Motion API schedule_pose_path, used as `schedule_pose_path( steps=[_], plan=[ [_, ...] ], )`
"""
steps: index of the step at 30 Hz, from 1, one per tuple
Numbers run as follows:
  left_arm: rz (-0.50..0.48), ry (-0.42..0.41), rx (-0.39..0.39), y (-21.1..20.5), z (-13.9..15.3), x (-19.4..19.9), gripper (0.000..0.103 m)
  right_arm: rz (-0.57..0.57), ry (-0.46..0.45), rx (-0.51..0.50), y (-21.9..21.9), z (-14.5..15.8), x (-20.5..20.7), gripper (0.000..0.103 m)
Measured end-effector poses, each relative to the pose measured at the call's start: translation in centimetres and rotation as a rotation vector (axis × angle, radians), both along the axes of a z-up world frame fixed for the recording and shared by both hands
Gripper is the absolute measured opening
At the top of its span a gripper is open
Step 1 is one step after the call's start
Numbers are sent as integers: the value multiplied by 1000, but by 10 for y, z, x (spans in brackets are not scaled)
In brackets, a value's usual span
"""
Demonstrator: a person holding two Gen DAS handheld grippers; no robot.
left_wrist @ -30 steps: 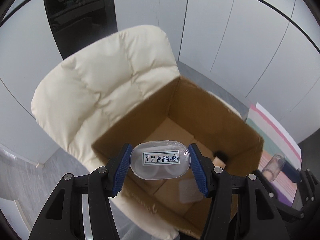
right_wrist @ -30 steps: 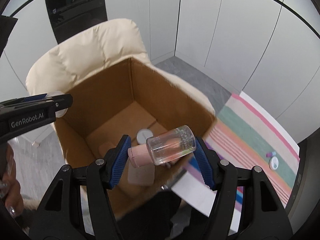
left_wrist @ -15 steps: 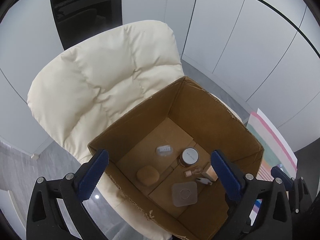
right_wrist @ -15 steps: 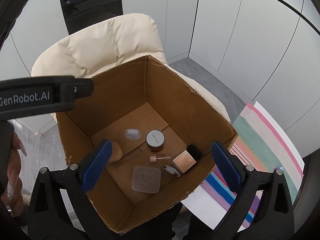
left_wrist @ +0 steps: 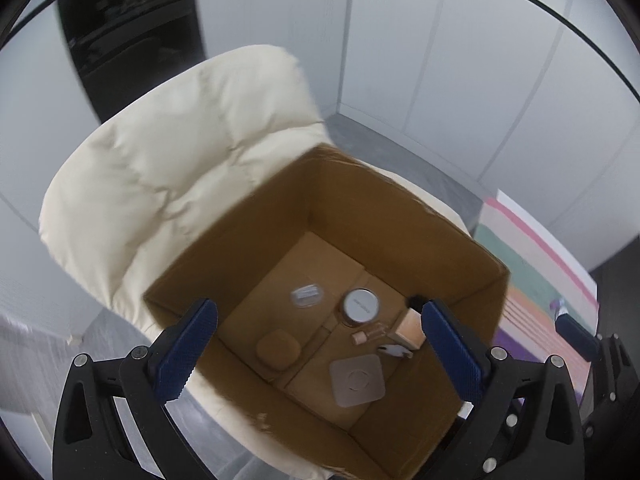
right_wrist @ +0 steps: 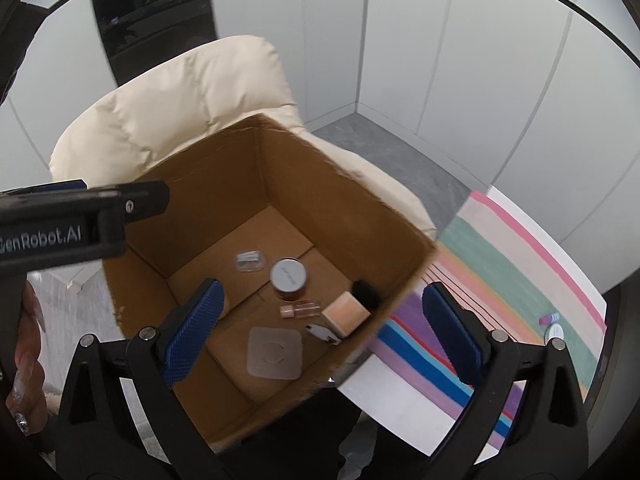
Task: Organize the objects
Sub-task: 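Withdraw both open tools from the box toward the cloth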
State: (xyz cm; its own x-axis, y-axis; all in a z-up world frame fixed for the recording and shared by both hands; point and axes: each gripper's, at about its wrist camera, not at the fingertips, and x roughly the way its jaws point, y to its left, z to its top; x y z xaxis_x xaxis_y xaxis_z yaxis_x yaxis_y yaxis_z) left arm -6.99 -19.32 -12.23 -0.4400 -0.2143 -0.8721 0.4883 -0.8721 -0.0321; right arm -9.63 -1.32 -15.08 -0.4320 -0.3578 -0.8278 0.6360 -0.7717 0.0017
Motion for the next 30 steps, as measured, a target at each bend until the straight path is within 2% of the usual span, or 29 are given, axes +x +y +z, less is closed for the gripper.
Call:
schedule_pose_path(
  steps=[4, 9, 12, 21, 30],
  plan=[
    [-80, 5, -8, 35, 1, -19, 103, -80, -28, -6, 39, -6, -15, 101],
    [-178, 6, -43, 85, -1, -42, 103, -214, -56, -26, 112, -13, -31, 101],
    [-235, 0, -26, 118, -8, -58, 103, -305, -68, -25, 159, -18, -42, 101],
    [-390, -42, 21, 219, -40, -106, 103, -526, -110, 3, 289, -43, -67, 101],
    [-522, -100, 28, 309, -81, -159, 102, -659, -171, 26, 384, -82, -91, 101]
  ],
)
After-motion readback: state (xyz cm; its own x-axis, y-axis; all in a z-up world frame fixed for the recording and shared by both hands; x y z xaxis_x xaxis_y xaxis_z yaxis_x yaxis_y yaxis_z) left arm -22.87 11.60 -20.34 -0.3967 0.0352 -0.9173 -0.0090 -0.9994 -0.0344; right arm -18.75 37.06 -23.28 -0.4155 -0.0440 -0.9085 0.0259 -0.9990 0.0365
